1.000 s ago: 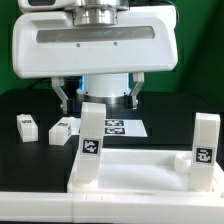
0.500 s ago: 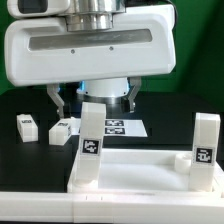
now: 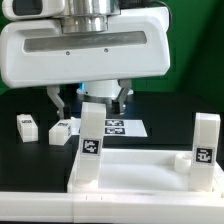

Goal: Assemble desk

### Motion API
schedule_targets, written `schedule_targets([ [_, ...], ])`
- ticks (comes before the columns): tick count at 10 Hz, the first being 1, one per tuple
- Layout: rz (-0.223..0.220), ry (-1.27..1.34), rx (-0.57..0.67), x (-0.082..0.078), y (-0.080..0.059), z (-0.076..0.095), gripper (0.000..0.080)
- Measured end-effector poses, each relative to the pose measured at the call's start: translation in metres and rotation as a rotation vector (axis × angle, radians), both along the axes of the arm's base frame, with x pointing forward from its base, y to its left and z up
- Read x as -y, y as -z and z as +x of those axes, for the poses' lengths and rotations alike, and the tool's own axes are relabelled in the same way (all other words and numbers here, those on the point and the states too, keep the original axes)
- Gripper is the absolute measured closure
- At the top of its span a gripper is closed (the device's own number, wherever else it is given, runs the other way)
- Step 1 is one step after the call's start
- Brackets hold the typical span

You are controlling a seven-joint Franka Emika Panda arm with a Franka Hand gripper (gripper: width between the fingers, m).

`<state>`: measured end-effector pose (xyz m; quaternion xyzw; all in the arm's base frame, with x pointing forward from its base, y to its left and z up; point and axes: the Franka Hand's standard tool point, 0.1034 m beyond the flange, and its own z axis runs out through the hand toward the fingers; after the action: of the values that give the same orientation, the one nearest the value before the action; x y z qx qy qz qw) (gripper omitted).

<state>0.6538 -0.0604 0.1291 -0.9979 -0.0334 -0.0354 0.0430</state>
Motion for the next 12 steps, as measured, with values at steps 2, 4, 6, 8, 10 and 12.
schedule_targets([
  [2, -0.001, -0.001, 0.001, 0.0007, -0.0003, 0.0001, 0.0507],
  [4, 0.000, 0.004, 0.000, 0.0008, -0.0003, 0.0001, 0.0507],
  [6, 0.000, 0.013, -0.001, 0.0011, -0.0003, 0.0001, 0.0507],
  [8, 0.006, 0.120, -0.007, 0.0026, -0.0004, 0.0004, 0.0507],
  [10, 0.011, 0.208, -0.013, 0.0039, -0.0006, 0.0007, 0.0507],
  [12, 0.017, 0.323, -0.021, 0.0054, -0.0007, 0.0009, 0.0506],
])
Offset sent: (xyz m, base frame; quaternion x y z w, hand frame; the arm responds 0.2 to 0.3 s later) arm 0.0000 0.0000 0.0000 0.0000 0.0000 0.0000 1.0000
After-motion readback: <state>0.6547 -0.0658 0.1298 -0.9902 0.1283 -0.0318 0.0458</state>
